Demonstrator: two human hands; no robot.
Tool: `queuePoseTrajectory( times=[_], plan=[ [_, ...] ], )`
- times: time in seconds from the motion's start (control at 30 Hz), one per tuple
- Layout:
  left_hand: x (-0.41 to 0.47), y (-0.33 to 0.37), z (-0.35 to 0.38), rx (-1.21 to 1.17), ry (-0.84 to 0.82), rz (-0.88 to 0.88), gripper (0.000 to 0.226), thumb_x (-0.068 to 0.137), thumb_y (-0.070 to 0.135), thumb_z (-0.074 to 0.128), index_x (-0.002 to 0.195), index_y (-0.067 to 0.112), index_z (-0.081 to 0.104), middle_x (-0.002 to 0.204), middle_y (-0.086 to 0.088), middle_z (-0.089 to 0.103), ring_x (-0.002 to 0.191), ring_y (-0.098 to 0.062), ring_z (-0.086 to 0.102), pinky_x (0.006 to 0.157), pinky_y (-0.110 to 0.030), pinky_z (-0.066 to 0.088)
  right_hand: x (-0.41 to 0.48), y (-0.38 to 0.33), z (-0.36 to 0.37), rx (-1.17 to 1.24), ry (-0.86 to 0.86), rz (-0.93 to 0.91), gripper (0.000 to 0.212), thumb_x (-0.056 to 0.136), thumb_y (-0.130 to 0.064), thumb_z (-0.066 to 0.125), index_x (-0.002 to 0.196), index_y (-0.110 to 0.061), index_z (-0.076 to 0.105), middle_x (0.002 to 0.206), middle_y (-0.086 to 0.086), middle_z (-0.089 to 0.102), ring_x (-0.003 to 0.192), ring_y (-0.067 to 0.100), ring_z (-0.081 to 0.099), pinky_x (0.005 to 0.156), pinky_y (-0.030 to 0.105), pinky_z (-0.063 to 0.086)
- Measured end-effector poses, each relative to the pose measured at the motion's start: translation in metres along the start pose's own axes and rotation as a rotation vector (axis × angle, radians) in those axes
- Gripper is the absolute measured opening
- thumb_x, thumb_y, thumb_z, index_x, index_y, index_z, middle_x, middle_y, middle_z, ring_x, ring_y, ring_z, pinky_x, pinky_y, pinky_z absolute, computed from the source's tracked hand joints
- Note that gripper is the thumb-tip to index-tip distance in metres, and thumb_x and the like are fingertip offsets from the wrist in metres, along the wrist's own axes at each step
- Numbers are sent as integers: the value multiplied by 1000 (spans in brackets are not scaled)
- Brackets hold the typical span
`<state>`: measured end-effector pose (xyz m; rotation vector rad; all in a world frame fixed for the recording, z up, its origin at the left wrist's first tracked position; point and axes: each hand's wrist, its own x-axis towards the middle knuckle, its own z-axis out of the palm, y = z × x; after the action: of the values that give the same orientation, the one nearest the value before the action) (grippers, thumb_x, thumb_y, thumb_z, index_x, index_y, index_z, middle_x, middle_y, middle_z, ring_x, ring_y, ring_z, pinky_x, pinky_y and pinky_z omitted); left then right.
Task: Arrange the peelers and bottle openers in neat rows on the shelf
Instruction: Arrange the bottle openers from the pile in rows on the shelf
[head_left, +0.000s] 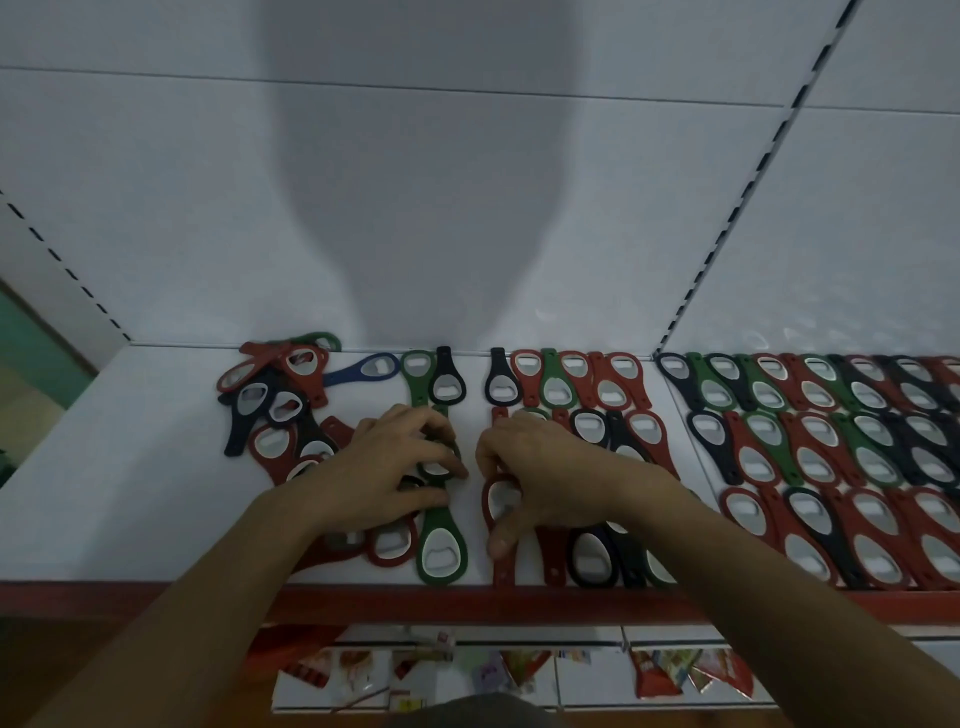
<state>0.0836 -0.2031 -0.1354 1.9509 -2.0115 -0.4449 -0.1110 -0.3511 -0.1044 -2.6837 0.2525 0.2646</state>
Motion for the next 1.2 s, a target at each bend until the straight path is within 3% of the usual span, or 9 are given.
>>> queuePoseTrajectory(
  times=[0.23,0.37,0.47,0.63,0.73,0.87,0.97,1.07,1.2],
  plan=[
    [-1,4,0,8,52,-16,27,94,34,72,121,37,69,128,14,52,122,-7,43,101,-43,40,-20,-2,-24,517,317,-82,31,80,-17,84,75,-32,58,66,-14,62,58,3,59,56,15,45],
    [1,16,1,-126,195,-16,17,99,26,65,112,35,69,105,21,60,100,3,56,85,-21,46,-27,-18,-6,160,240,-195,31,77,-33,85,84,-36,55,78,-14,57,73,4,57,61,17,48],
    [0,24,2,-145,128,33,14,98,27,66,111,30,71,100,23,60,93,2,60,80,-21,51,-30,-16,6,231,69,-167,38,71,-48,86,95,-35,59,89,-11,60,78,8,58,68,29,55],
    [-5,35,11,-133,32,104,32,94,51,61,121,34,68,115,22,55,106,1,55,89,-22,48,-44,8,-2,472,159,-105,45,69,-39,90,105,-32,66,102,-16,67,92,6,65,78,21,54],
    [-6,41,18,-125,76,105,22,94,42,61,111,30,69,108,17,57,100,-2,55,86,-31,52,-42,2,12,432,108,-122,40,71,-36,90,102,-32,66,99,-15,66,91,7,66,78,24,57],
    [-7,41,24,-77,158,80,14,96,33,62,106,29,70,105,21,56,101,0,54,88,-33,52,-42,8,24,526,436,-90,8,90,-35,69,90,-28,66,88,-12,67,83,11,66,72,22,56],
    [-5,51,26,-105,126,117,32,98,50,57,123,34,68,122,23,55,116,3,49,98,-26,45,-39,27,21,623,718,121,13,94,-27,66,84,-22,64,78,-4,64,74,14,62,68,29,55],
    [-4,61,33,-45,42,190,38,100,52,55,132,35,65,135,20,51,125,1,45,103,-32,42,-36,41,25,556,733,210,13,95,-20,67,83,-18,63,76,-4,62,75,15,61,67,27,53],
    [-8,57,31,-13,68,180,29,94,46,67,118,31,74,129,16,58,122,0,49,102,-33,46,-38,41,30,464,687,210,12,95,-22,66,84,-27,63,80,-14,65,78,5,63,68,14,51]
  ],
)
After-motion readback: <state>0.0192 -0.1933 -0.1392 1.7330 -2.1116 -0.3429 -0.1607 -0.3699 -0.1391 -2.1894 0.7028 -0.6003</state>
